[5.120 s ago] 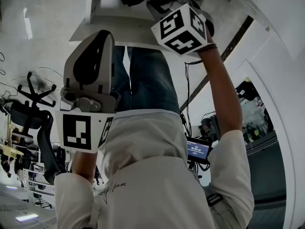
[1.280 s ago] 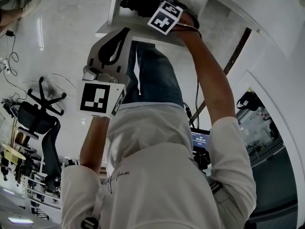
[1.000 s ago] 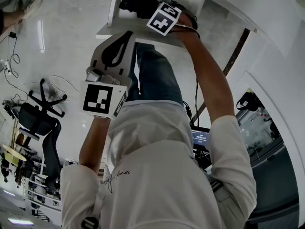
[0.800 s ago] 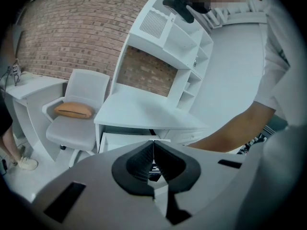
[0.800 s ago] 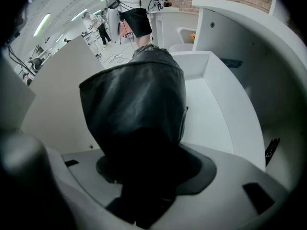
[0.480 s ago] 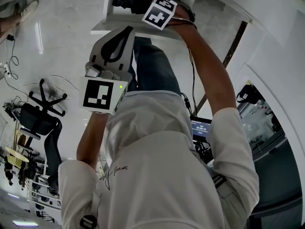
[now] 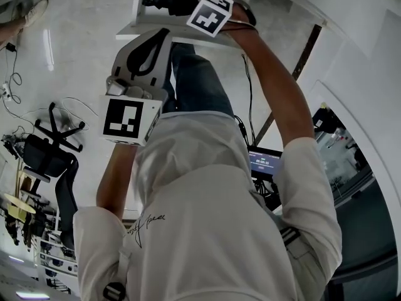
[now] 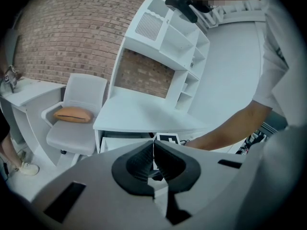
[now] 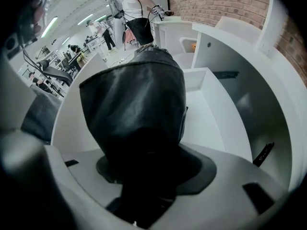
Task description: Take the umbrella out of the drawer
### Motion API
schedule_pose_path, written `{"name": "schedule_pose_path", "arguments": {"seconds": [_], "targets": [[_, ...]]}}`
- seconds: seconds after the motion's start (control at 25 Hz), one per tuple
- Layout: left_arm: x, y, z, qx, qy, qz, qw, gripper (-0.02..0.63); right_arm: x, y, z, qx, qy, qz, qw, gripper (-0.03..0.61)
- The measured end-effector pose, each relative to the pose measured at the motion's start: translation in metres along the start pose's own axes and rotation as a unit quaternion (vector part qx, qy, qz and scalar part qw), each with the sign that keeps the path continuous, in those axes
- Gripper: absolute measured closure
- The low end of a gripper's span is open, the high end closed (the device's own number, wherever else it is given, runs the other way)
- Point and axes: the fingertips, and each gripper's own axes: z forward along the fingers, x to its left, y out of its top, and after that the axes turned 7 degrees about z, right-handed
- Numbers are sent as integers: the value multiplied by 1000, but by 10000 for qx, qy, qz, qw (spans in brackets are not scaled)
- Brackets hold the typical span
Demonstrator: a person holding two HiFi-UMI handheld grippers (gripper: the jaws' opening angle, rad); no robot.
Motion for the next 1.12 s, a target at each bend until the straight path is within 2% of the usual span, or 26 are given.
{"name": "schedule_pose_path", "arguments": {"seconds": [0.68, 1.12], "targets": [[5, 10, -13, -85, 86, -97, 9999, 597, 1, 1, -37, -244, -67, 206, 9995, 341], [-3, 17, -17, -113, 57, -22, 9999, 597, 5, 2, -55, -372, -122, 221, 9990, 341]]}}
